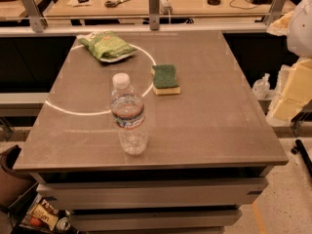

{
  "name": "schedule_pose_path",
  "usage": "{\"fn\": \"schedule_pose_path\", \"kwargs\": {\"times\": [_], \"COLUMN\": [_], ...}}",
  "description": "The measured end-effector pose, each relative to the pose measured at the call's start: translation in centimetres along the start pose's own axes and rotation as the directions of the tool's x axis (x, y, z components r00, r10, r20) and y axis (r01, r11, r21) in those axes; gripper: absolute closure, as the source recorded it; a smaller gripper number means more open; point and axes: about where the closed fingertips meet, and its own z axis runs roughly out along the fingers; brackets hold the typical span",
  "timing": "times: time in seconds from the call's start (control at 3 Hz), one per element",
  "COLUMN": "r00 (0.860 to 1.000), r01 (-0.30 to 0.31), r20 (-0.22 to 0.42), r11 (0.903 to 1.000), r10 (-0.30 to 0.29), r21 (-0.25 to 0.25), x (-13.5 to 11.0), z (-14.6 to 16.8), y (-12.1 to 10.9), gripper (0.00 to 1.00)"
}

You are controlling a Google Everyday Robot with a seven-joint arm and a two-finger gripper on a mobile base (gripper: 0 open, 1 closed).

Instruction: Knock water bottle over

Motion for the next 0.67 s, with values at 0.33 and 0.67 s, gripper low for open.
{"fn": "schedule_pose_path", "kwargs": {"times": [0.33,0.67], "r00": [1.0,1.0], "r01": [0.0,-0.002], "r20": [0.0,0.021], "r11": [1.0,1.0], "r10": [0.0,0.002], "r21": [0.0,0.0], "x": [0.0,-0.16], "z": [-0.01,-0.15], "y": [0.0,-0.08], "gripper": [0.0,0.0]}}
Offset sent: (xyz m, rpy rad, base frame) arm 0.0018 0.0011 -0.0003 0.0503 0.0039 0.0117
